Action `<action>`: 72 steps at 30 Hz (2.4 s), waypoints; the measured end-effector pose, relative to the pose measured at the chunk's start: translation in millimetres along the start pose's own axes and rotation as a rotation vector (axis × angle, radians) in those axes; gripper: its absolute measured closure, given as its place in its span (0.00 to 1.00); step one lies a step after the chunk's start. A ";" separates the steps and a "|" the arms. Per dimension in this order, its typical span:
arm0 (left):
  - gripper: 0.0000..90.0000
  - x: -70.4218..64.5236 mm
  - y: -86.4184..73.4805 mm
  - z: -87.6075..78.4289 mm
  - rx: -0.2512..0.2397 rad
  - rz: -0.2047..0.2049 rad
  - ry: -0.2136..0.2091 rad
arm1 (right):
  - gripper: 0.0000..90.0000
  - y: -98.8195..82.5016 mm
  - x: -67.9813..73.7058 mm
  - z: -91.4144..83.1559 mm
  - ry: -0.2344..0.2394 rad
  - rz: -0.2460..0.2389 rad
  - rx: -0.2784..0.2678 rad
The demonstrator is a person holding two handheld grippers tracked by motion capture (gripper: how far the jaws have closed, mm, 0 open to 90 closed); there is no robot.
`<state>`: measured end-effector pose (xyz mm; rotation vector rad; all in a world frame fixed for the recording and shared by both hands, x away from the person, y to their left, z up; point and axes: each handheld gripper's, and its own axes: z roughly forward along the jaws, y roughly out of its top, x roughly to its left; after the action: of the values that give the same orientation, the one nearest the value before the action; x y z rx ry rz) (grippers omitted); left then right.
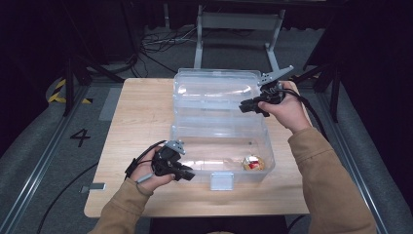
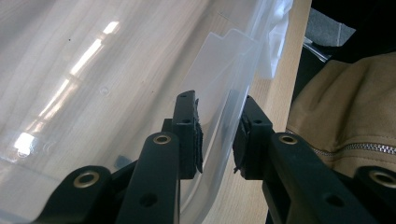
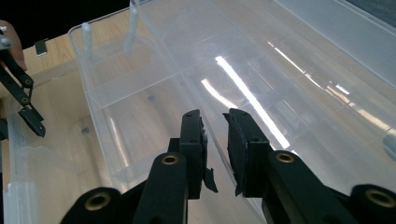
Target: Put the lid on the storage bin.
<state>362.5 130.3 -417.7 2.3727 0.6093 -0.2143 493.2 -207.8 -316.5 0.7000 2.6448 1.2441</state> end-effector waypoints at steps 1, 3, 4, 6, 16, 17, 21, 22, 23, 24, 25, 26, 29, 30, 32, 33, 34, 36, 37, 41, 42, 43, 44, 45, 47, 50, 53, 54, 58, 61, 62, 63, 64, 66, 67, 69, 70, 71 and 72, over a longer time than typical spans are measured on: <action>0.82 -0.1 -0.1 0.1 -0.002 0.000 0.001 | 0.85 -0.3 0.5 -0.4 0.002 0.000 -0.003; 0.82 0.0 -0.2 0.1 -0.001 -0.001 0.000 | 0.86 -0.9 2.1 -1.7 0.010 0.002 -0.006; 0.82 -0.1 -0.2 0.0 -0.001 -0.003 -0.001 | 0.86 -1.3 2.6 -2.3 0.013 0.001 -0.007; 0.81 -0.1 -0.2 0.1 -0.001 -0.002 0.000 | 0.86 -1.9 4.1 -3.4 0.019 0.001 -0.011; 0.81 -0.2 -0.3 0.3 -0.001 -0.004 0.000 | 0.87 -3.5 11.2 -7.9 0.025 -0.012 -0.011; 0.81 -0.2 -0.3 0.3 -0.001 -0.004 0.000 | 0.87 -3.7 11.8 -8.4 0.025 -0.013 -0.010; 0.81 -0.2 -0.3 0.3 0.000 -0.004 0.000 | 0.87 -4.4 14.3 -10.0 0.030 -0.020 -0.009; 0.81 -0.2 -0.2 0.3 0.000 -0.004 0.000 | 0.87 -4.5 14.8 -10.3 0.031 -0.020 -0.008; 0.81 -0.2 -0.2 0.3 0.000 -0.004 0.000 | 0.87 -4.7 15.5 -10.7 0.032 -0.020 -0.008; 0.81 -0.2 -0.2 0.3 0.000 -0.004 0.000 | 0.87 -4.7 15.5 -10.7 0.032 -0.020 -0.008; 0.81 -0.2 -0.2 0.4 0.000 -0.004 0.001 | 0.87 -5.2 16.4 -11.3 0.033 -0.025 -0.009; 0.81 -0.2 -0.2 0.4 0.000 -0.004 0.001 | 0.87 -5.2 16.4 -11.3 0.033 -0.025 -0.009; 0.81 -0.3 -0.2 0.4 0.000 -0.007 0.000 | 0.88 -6.2 19.1 -12.7 0.039 -0.027 -0.009; 0.81 -0.3 -0.2 0.4 0.000 -0.007 0.001 | 0.88 -6.2 19.1 -12.7 0.039 -0.027 -0.009; 0.81 -0.3 -0.2 0.4 0.000 -0.007 0.000 | 0.88 -6.7 20.5 -13.5 0.041 -0.031 -0.010; 0.81 -0.3 -0.2 0.4 0.000 -0.007 0.000 | 0.88 -7.0 21.3 -14.0 0.041 -0.032 -0.009; 0.81 -0.3 -0.1 0.4 0.000 -0.007 0.001 | 0.88 -7.4 22.0 -14.2 0.042 -0.033 -0.011; 0.81 -0.3 -0.1 0.4 0.001 -0.007 0.001 | 0.88 -8.1 23.7 -15.2 0.044 -0.035 -0.010; 0.81 -0.3 -0.1 0.4 0.001 -0.006 0.001 | 0.88 -8.6 24.8 -15.8 0.046 -0.035 -0.010; 0.81 -0.3 -0.1 0.4 0.002 -0.007 0.001 | 0.89 -10.4 27.8 -17.7 0.052 -0.039 -0.011; 0.81 -0.3 -0.1 0.4 0.001 -0.008 0.000 | 0.89 -10.8 28.5 -18.2 0.054 -0.041 -0.011; 0.81 -0.3 -0.1 0.4 0.002 -0.008 0.001 | 0.89 -11.2 29.4 -18.6 0.054 -0.043 -0.012; 0.81 -0.3 -0.1 0.4 0.002 -0.008 0.001 | 0.89 -11.6 30.2 -19.0 0.055 -0.043 -0.011; 0.81 -0.3 -0.1 0.4 0.001 -0.008 -0.001 | 0.89 -12.2 31.2 -19.5 0.057 -0.045 -0.012; 0.81 -0.4 -0.1 0.4 0.001 -0.008 -0.001 | 0.89 -12.6 31.8 -19.8 0.057 -0.046 -0.012; 0.81 -0.4 -0.1 0.4 0.001 -0.008 0.000 | 0.89 -14.2 34.5 -21.1 0.062 -0.052 -0.012; 0.81 -0.3 0.0 0.4 0.001 -0.008 -0.001 | 0.89 -15.9 37.2 -22.5 0.065 -0.054 -0.011; 0.81 -0.3 0.0 0.4 0.002 -0.008 -0.001 | 0.90 -16.4 37.8 -22.8 0.067 -0.055 -0.012; 0.81 -0.3 -0.1 0.5 0.001 -0.008 -0.001 | 0.90 -18.2 40.4 -24.0 0.069 -0.058 -0.012; 0.81 -0.3 0.0 0.3 0.002 -0.008 0.000 | 0.90 -19.7 42.2 -25.0 0.071 -0.062 -0.012; 0.81 -0.3 0.0 0.4 0.001 -0.008 -0.001 | 0.90 -20.2 42.7 -25.2 0.071 -0.064 -0.012; 0.81 -0.3 0.0 0.4 0.001 -0.008 -0.001 | 0.90 -20.2 42.7 -25.2 0.071 -0.064 -0.012; 0.81 -0.3 -0.1 0.4 0.001 -0.008 -0.001 | 0.90 -20.7 43.3 -25.6 0.074 -0.065 -0.012; 0.81 -0.2 -0.1 0.4 0.001 -0.007 0.000 | 0.90 -21.8 44.6 -26.2 0.075 -0.066 -0.013; 0.81 -0.2 -0.1 0.4 0.001 -0.008 0.000 | 0.90 -22.4 45.4 -26.4 0.074 -0.067 -0.014; 0.81 -0.3 -0.1 0.4 0.000 -0.009 0.000 | 0.90 -23.1 46.7 -26.7 0.076 -0.069 -0.014; 0.81 -0.2 -0.1 0.4 0.001 -0.008 0.000 | 0.90 -23.4 47.4 -26.8 0.076 -0.069 -0.013; 0.81 -0.2 -0.1 0.4 0.001 -0.008 0.000 | 0.90 -23.7 47.8 -26.8 0.077 -0.071 -0.013; 0.81 -0.2 -0.1 0.4 0.001 -0.008 0.000 | 0.90 -24.1 48.5 -27.1 0.077 -0.071 -0.012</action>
<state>362.3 130.1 -418.0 2.3710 0.6190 -0.2186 433.5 -217.4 -313.6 0.5627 2.6955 1.2916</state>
